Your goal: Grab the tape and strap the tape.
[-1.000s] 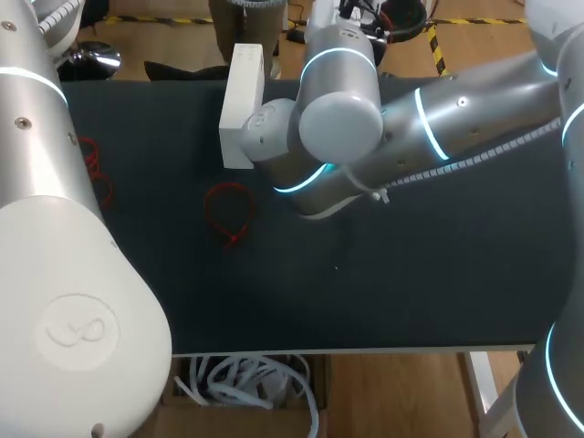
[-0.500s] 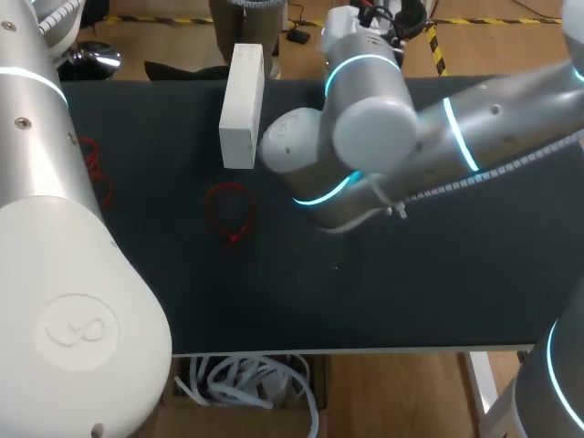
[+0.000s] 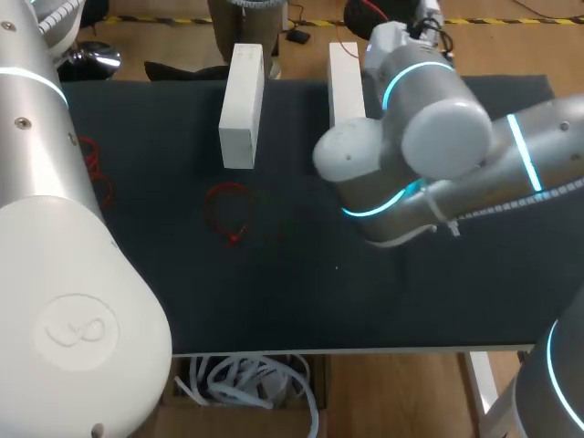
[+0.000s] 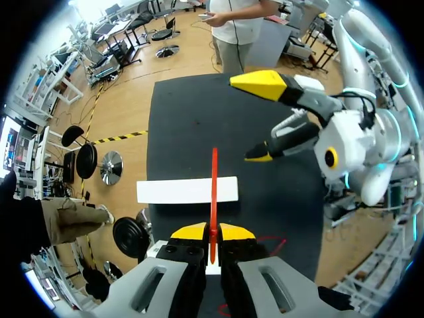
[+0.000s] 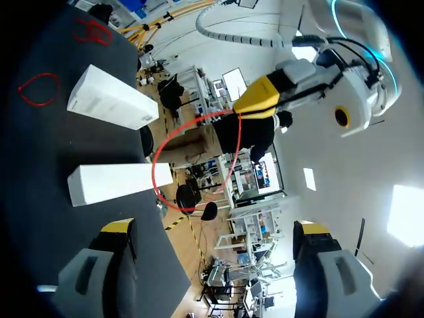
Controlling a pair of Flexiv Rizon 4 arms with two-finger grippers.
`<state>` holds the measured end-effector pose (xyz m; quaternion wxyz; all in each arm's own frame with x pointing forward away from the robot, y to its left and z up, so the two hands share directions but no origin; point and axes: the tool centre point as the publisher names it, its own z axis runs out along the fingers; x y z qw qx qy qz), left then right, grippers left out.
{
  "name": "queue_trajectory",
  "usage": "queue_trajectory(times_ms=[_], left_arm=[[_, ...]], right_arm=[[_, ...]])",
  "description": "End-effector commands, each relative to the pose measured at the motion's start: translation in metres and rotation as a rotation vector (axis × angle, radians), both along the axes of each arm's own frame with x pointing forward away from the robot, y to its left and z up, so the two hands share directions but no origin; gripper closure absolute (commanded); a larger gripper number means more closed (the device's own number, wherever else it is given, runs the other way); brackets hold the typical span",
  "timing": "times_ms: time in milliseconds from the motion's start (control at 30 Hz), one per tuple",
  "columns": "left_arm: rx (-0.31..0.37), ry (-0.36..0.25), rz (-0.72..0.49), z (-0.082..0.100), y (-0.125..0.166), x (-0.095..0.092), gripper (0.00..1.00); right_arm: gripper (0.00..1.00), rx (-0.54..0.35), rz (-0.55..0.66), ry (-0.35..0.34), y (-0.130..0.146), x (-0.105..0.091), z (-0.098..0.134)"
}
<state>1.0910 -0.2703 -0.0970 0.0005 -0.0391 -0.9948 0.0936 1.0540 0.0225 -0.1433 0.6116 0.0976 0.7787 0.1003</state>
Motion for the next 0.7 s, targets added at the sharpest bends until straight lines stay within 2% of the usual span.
queue_trajectory(times_ms=[33,200,233,700], left_arm=[[0.007,0.004,0.001,0.002,-0.001,0.001,1.0],[0.007,0.004,0.001,0.002,-0.001,0.001,1.0],[0.007,0.004,0.001,0.002,-0.001,0.001,1.0],[0.007,0.004,0.001,0.002,-0.001,0.001,1.0]], right_arm=[[0.0,0.029,0.131,0.048,-0.023,0.006,0.005],[0.0,0.051,0.152,0.046,-0.035,0.014,0.004],[0.0,0.057,0.179,0.054,-0.036,0.015,0.004],[0.0,0.057,0.179,0.054,-0.036,0.015,0.004]])
